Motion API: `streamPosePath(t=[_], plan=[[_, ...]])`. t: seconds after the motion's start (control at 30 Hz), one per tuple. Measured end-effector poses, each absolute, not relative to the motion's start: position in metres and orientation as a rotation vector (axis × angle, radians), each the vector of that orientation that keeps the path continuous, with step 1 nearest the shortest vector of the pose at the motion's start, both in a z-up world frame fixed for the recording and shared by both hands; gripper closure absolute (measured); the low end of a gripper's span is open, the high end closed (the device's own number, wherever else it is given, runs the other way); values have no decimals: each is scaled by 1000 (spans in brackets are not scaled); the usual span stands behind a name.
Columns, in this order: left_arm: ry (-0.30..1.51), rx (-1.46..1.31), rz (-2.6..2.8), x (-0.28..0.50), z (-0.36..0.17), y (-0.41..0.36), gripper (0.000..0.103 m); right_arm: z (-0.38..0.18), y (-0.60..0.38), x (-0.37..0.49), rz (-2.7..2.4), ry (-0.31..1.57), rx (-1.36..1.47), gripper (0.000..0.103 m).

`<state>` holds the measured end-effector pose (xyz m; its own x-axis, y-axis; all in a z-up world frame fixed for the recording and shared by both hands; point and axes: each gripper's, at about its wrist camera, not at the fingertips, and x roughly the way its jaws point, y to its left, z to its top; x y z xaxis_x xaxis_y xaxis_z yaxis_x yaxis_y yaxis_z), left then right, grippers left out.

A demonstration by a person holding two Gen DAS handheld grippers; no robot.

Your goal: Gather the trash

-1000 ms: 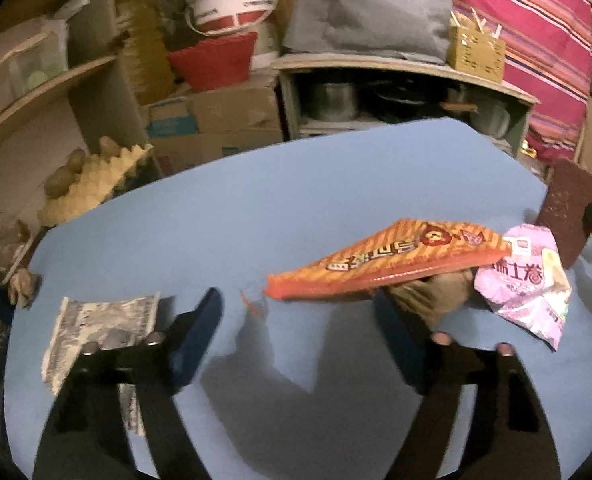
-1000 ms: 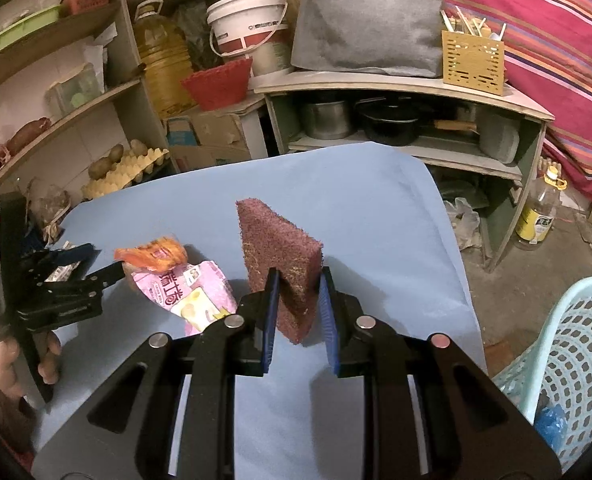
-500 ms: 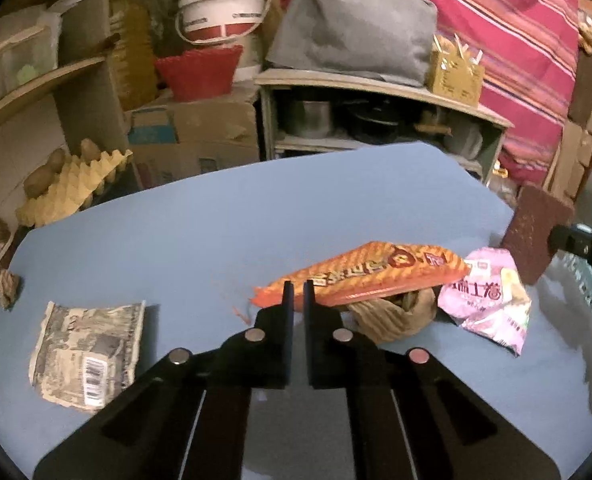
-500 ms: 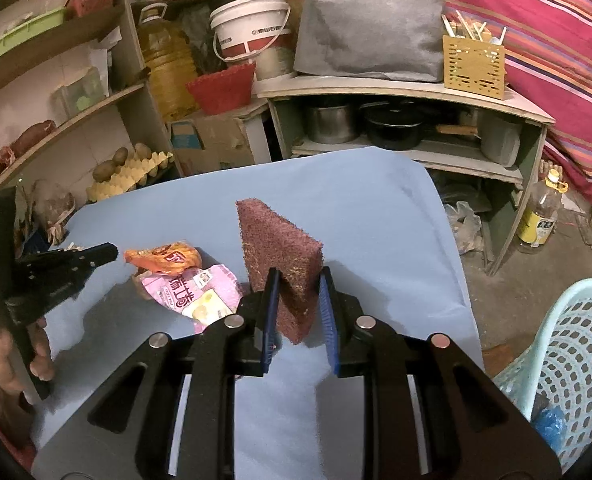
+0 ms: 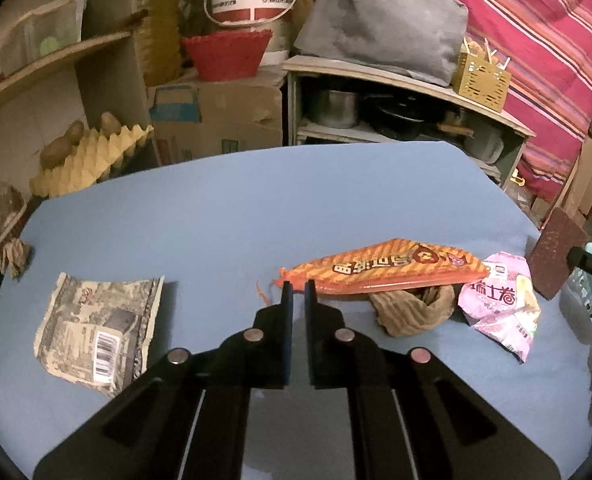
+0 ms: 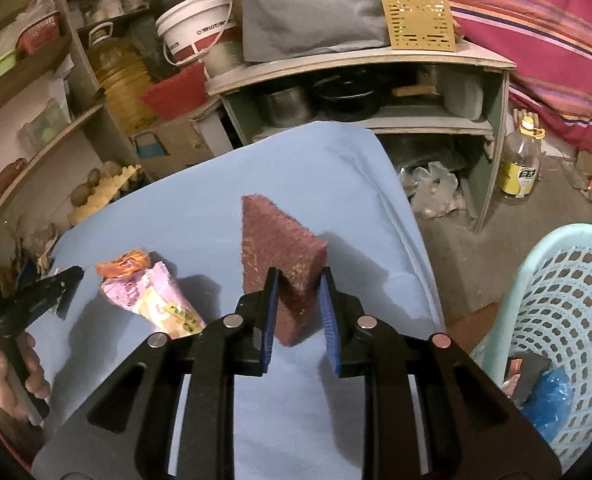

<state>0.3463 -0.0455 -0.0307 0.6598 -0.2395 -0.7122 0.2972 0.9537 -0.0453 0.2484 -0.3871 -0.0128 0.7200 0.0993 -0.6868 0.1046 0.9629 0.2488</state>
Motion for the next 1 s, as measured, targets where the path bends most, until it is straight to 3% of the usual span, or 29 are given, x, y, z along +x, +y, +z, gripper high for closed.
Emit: streamPosePath(t=[0.17, 0.23, 0.27, 0.3, 0.33, 0.4, 0.5, 0.77, 1.0], plan=[[819, 57, -312, 344, -34, -45, 96, -16, -384, 253, -50, 783, 239, 75], [824, 65, -316, 342, -35, -47, 91, -19, -381, 255, -64, 800, 212, 71], [824, 75, -312, 340, -36, -49, 71, -21, -381, 257, -65, 808, 203, 68], [818, 83, -302, 339, -36, -50, 42, -24, -379, 259, -69, 824, 187, 68], [791, 100, -277, 335, -34, -52, 34, -26, -377, 261, -76, 835, 171, 67], [770, 113, -284, 332, -31, -55, 33, -31, -373, 263, -80, 850, 145, 67], [784, 79, -325, 330, -30, -57, 33, -32, -371, 265, -72, 854, 149, 57], [789, 129, -361, 318, -34, -76, 23, -26, -363, 259, -89, 864, 62, 15], [797, 190, -379, 317, -43, -98, 20, -24, -373, 252, -123, 838, 82, 9]])
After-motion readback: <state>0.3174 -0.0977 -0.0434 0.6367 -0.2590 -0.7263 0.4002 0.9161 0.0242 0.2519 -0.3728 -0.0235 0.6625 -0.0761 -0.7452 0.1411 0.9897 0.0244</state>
